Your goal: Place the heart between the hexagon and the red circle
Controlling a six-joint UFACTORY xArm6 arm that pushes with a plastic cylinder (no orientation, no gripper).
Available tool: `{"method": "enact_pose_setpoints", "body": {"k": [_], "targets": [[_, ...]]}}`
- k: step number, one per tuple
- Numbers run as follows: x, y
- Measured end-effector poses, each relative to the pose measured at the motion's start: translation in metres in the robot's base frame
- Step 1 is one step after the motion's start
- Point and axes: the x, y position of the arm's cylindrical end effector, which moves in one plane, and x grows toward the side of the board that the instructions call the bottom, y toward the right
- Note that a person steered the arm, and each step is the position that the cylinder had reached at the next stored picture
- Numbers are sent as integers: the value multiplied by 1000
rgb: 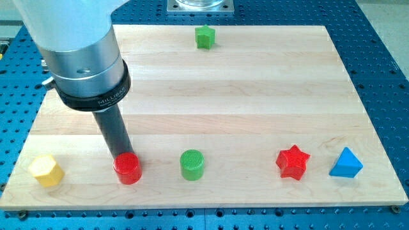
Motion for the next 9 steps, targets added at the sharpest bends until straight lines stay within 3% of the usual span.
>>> {"method": "enact_pose_setpoints", "body": {"k": [2,3,4,6,8,9], "targets": [[-89,-133],[-122,-161],[-135,-97],[-166,-48],[-89,-35],[-84,-2]]}}
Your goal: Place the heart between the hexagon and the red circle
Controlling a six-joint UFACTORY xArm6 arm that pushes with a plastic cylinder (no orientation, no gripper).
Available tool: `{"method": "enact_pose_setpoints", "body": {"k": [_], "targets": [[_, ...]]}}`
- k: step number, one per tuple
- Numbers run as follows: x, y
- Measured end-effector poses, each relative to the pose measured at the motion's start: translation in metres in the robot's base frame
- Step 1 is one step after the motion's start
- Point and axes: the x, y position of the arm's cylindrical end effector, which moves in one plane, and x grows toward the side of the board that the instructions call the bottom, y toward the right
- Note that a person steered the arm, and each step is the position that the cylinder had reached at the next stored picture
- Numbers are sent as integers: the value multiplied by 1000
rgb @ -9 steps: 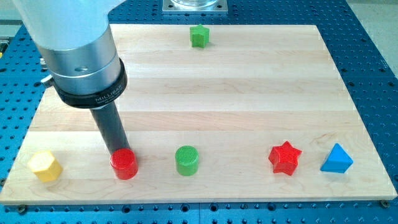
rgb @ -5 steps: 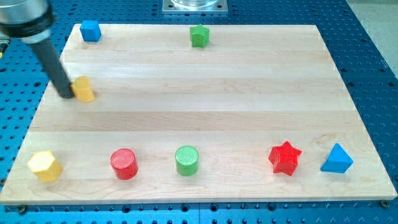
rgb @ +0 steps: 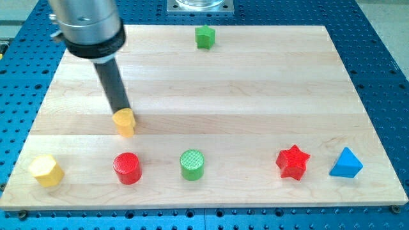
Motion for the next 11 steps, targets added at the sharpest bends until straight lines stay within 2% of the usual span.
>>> {"method": "enact_pose_setpoints", "body": {"k": [1,2,4,7,8,9,10,11], "targets": [[27,1],[30,36],[61,44],[64,-15],[77,-32],[96,-22],[50,-33],[46,-73]]}}
